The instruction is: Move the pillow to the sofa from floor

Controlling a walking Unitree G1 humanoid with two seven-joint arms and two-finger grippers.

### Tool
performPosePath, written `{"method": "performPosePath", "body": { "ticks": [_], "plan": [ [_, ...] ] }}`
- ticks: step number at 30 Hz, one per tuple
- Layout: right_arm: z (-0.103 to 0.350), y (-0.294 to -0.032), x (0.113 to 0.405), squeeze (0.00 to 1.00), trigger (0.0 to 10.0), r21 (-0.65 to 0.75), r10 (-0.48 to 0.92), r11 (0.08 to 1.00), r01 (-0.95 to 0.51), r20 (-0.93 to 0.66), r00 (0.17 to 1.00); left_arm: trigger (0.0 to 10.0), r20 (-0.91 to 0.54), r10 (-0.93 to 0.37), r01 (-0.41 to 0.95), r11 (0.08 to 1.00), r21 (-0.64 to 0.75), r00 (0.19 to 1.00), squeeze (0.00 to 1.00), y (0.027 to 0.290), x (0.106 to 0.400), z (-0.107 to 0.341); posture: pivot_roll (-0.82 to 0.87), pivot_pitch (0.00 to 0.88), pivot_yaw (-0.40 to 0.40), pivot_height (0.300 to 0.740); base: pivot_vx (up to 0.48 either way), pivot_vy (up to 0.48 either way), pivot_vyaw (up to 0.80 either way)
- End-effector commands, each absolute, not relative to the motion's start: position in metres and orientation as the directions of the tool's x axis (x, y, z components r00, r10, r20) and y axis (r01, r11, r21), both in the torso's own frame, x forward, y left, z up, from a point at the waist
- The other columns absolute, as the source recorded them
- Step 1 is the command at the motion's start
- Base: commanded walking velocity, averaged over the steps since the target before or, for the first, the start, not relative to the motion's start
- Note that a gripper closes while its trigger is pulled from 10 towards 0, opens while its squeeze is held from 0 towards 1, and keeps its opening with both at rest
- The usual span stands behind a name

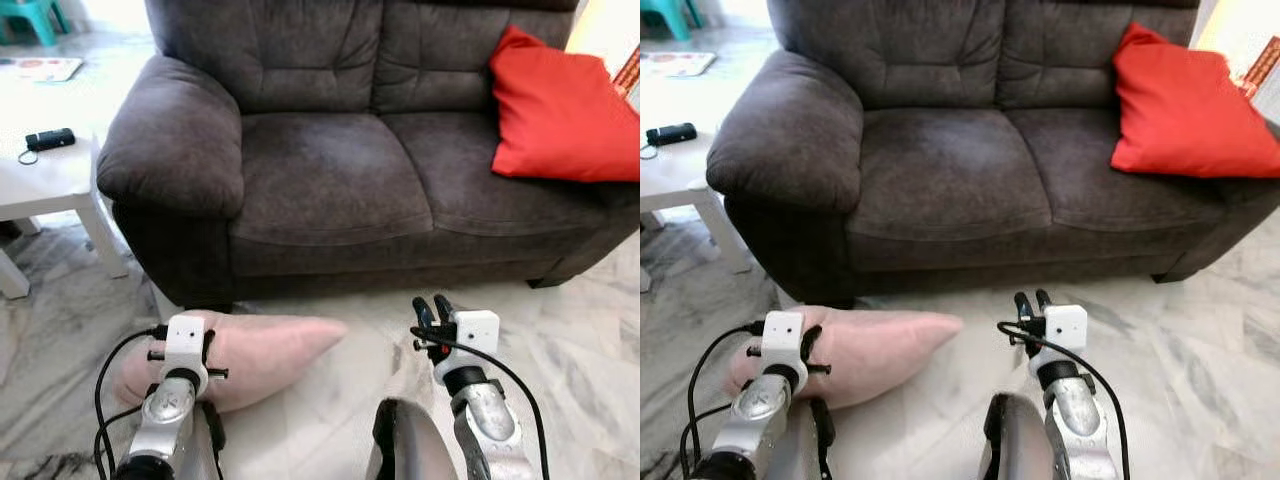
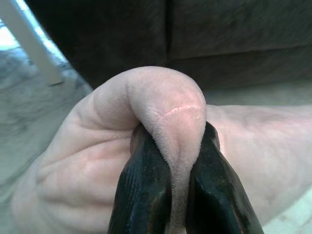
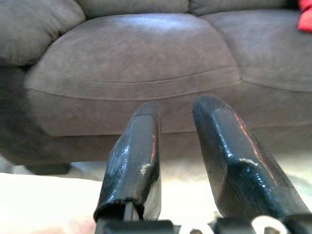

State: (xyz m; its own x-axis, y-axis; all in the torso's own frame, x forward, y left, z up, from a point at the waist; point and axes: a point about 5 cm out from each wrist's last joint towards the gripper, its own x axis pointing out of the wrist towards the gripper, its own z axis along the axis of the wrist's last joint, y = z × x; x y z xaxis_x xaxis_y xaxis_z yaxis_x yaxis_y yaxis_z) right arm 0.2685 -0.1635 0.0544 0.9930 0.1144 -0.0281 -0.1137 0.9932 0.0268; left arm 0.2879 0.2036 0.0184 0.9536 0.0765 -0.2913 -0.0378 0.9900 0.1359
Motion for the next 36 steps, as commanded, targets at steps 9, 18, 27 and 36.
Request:
{"method": "performPosePath", "body": {
  "ticks": [9, 18, 27, 36],
  "plan": [
    [0.055, -0.168, 0.269, 0.00, 10.0, 0.031, 0.101, 0.995, -0.100, -0.027, 0.995, 10.0, -0.240, 0.071, -0.041, 0.991, 0.129, 0.968, 0.00, 0.201, 0.294, 0.027, 0.04, 0.000, -0.059, 0.484, -0.330, 0.000, 0.00],
    [0.055, -0.168, 0.269, 0.00, 10.0, 0.031, 0.101, 0.995, -0.100, -0.027, 0.995, 10.0, -0.240, 0.071, -0.041, 0.991, 0.129, 0.968, 0.00, 0.201, 0.294, 0.027, 0.04, 0.000, -0.059, 0.484, -0.330, 0.000, 0.00],
    [0.055, -0.168, 0.269, 0.00, 10.0, 0.031, 0.101, 0.995, -0.100, -0.027, 0.995, 10.0, -0.240, 0.071, -0.041, 0.991, 0.129, 0.968, 0.00, 0.201, 0.294, 0.027, 0.04, 0.000, -0.059, 0.484, -0.330, 0.000, 0.00],
    [0.057, -0.165, 0.276, 0.00, 10.0, 0.084, 0.081, 0.993, -0.081, -0.005, 0.997, 10.0, -0.123, -0.004, 0.024, 0.987, 0.161, 0.992, 0.00, 0.196, 0.303, 0.051, 0.05, 0.000, -0.028, 0.484, -0.184, 0.000, 0.00]
  ]
}}
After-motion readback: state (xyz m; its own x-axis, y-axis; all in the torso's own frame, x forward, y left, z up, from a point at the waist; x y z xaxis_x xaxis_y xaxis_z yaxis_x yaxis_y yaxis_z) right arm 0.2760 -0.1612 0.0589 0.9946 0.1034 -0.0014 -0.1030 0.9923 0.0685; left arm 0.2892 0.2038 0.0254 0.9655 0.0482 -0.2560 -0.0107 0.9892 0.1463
